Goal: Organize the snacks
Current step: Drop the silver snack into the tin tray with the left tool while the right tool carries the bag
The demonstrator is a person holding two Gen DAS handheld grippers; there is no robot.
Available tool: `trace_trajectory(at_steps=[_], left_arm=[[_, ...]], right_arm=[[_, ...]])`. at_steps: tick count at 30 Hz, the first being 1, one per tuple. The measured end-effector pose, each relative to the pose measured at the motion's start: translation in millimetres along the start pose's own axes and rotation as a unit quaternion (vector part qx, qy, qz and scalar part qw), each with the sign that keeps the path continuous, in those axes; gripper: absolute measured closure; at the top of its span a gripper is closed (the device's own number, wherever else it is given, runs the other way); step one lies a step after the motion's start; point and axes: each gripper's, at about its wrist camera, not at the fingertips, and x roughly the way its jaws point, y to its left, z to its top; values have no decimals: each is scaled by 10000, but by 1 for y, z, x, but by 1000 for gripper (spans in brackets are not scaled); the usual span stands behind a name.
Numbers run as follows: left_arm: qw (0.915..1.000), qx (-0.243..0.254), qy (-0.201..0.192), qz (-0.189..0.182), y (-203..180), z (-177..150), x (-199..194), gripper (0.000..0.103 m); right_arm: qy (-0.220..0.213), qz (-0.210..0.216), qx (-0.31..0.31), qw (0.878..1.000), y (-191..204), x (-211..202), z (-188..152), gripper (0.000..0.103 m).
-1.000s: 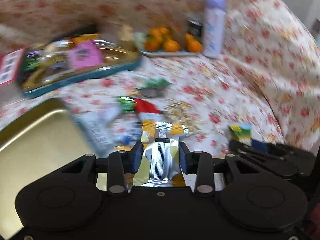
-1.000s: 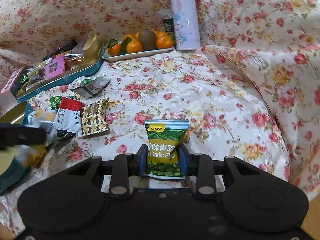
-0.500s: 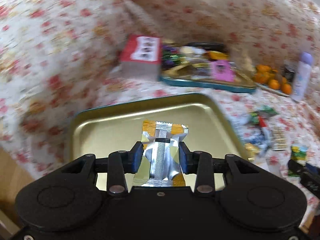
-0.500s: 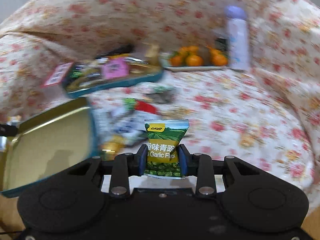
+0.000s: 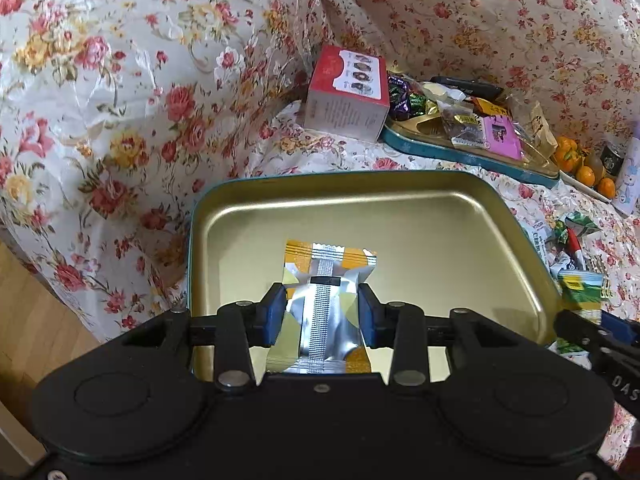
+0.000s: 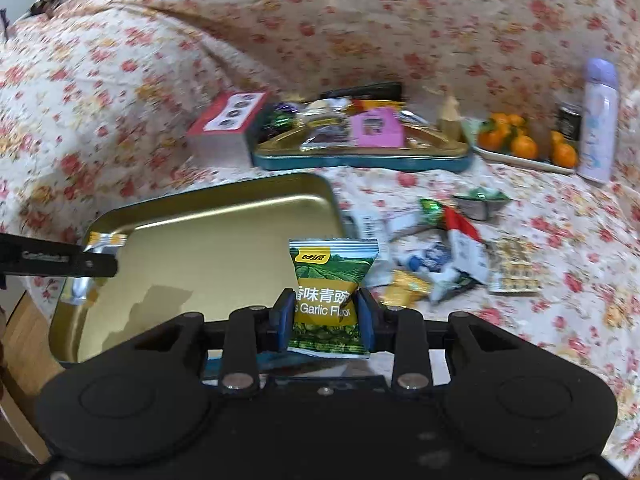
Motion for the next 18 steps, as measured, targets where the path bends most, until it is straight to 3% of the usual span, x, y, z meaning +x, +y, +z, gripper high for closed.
trace_trajectory(at_steps=[18], left_arm=[[9994,31,123,335,11,-7,7,56]], right_arm=[[238,170,-243,9993,43,30,0,68]])
